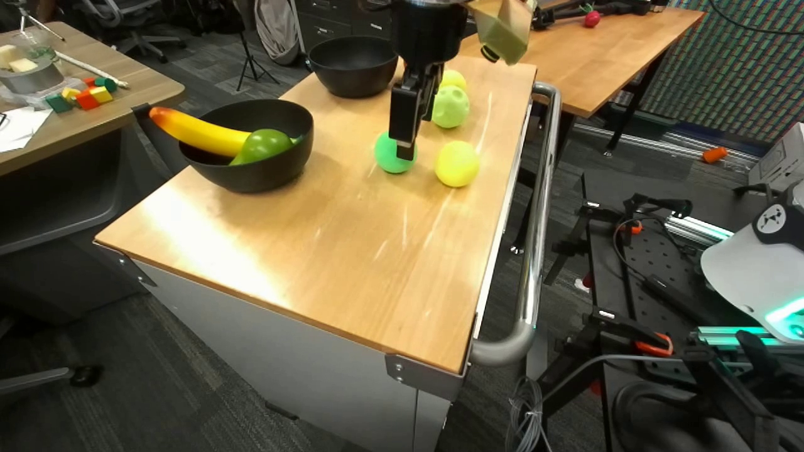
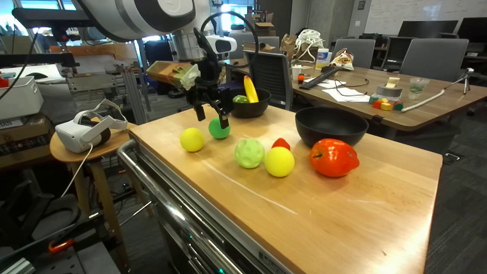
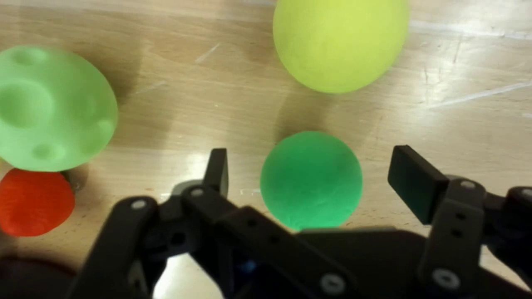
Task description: Put the fruits in the bowls one by one then move the apple to the left
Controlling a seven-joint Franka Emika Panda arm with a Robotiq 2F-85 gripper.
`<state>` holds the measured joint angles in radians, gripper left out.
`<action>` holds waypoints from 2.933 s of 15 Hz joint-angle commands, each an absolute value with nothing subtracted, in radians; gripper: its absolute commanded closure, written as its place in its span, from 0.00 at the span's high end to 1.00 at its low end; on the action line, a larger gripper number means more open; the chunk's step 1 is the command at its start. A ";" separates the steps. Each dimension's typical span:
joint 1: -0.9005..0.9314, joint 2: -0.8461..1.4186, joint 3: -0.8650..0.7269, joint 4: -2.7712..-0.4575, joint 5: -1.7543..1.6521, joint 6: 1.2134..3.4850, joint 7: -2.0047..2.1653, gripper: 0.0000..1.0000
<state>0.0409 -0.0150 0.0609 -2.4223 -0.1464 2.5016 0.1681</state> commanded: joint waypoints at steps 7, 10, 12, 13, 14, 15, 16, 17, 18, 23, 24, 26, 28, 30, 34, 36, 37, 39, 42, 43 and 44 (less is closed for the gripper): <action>0.053 0.097 0.054 -2.352 -0.141 2.532 0.194 0.20; 0.055 0.094 0.057 -2.333 -0.126 2.517 0.185 0.01; 0.057 0.087 0.059 -2.320 -0.119 2.496 0.183 0.01; 0.058 0.080 0.062 -2.311 -0.106 2.464 0.172 0.00; 0.060 0.073 0.062 -2.308 -0.110 2.452 0.174 0.13; 0.064 0.064 0.059 -2.306 -0.134 2.455 0.191 0.26; 0.065 0.057 0.060 -2.301 -0.133 2.461 0.189 0.30; 0.064 0.052 0.060 -2.296 -0.127 2.473 0.184 0.38; 0.064 0.051 0.058 -2.286 -0.131 2.484 0.186 0.45; 0.055 0.094 0.056 -2.203 -0.095 2.486 0.151 0.83; 0.053 0.106 0.058 -2.185 -0.063 2.477 0.127 0.92; 0.048 0.136 0.065 -2.151 0.021 2.467 0.074 1.00; 0.046 0.171 0.074 -2.114 0.103 2.453 0.020 1.00; 0.045 0.209 0.083 -2.074 0.158 2.433 -0.020 1.00; 0.051 0.288 0.092 -2.000 0.167 2.372 -0.036 1.00; 0.057 0.324 0.092 -1.965 0.143 2.322 -0.026 1.00; 0.060 0.339 0.091 -1.950 0.132 2.292 -0.025 1.00; 0.060 0.363 0.096 -1.919 0.134 2.220 -0.032 1.00; 0.063 0.386 0.098 -1.879 0.136 2.144 -0.029 0.66; 0.064 0.391 0.098 -1.866 0.133 2.119 -0.027 0.56; 0.067 0.394 0.097 -1.854 0.129 2.102 -0.023 0.49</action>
